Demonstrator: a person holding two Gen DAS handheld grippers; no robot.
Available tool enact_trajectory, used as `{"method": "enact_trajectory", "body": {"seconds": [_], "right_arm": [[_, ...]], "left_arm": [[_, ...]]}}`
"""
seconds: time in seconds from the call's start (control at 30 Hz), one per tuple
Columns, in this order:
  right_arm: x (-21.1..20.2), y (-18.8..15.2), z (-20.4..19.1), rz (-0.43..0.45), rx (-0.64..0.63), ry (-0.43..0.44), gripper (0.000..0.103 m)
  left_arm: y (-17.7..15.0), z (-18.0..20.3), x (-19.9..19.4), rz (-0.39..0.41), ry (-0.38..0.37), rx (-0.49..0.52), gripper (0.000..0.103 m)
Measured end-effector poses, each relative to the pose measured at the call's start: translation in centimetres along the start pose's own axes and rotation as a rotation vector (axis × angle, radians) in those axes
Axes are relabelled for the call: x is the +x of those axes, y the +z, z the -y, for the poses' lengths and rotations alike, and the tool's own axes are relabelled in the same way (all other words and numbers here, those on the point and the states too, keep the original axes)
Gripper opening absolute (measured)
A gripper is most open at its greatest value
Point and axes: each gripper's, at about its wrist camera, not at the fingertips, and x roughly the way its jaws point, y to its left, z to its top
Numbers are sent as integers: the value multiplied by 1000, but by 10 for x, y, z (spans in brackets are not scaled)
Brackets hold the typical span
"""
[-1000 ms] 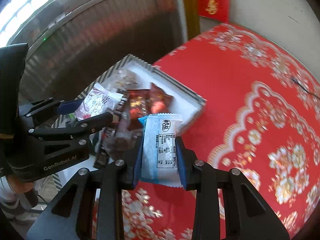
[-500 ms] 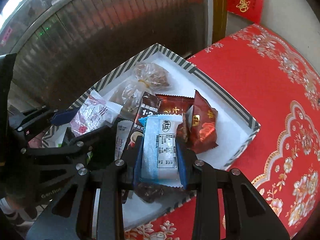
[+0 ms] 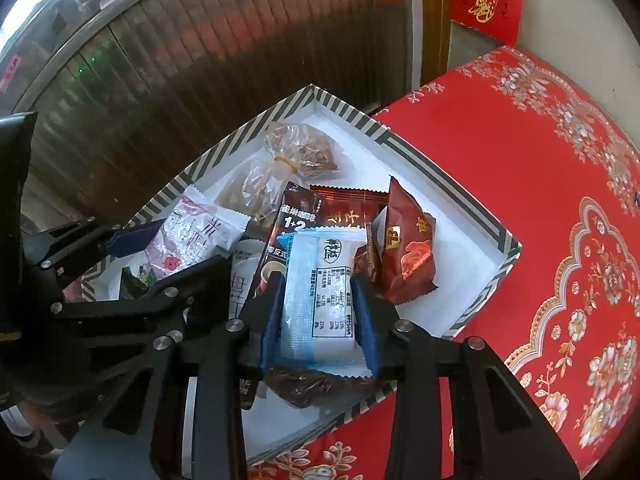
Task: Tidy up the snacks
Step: 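Carry the pink packet and blue wafer packet over the white box, then lower both packets into the white box and open both tools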
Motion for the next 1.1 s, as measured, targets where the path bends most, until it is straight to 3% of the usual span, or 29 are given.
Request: {"method": "enact_trajectory", "body": {"seconds": [0.2, 0.4, 0.53, 0.8, 1.1], "right_arm": [[-5, 0, -2, 9, -4, -3, 35], [-15, 1, -2, 28, 0, -10, 36], [-27, -1, -1, 55, 1, -18, 49], [-50, -26, 5, 128, 12, -60, 50], [-54, -57, 11, 163, 58, -98, 50]], "left_arm": [[-2, -2, -1, 1, 9, -9, 60], [-1, -6, -9, 25, 13, -23, 75], [-1, -7, -19, 57, 11, -25, 79], [-8, -6, -41, 121, -21, -17, 90], [-25, -4, -57, 197, 27, -44, 90]]}}
